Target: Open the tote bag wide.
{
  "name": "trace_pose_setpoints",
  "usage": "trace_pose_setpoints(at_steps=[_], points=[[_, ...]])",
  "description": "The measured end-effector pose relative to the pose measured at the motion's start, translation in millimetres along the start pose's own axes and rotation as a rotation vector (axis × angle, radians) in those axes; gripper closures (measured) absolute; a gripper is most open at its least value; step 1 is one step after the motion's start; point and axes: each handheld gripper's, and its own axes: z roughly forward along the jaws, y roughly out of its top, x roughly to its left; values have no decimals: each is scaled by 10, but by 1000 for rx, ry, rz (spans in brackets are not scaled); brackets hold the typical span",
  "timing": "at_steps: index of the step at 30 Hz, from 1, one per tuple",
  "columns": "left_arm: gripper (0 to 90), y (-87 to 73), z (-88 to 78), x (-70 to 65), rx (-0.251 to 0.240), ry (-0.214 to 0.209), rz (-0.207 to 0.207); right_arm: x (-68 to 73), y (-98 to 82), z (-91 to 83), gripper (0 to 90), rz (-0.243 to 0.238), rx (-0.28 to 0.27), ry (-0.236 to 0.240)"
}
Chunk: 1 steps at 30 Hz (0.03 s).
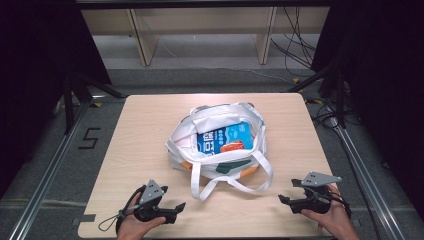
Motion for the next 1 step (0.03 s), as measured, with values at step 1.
trace_pose_setpoints(at_steps=[1], points=[[157,0,0,0,0,0,0,-18,-1,2,222,-19,-16,-14]])
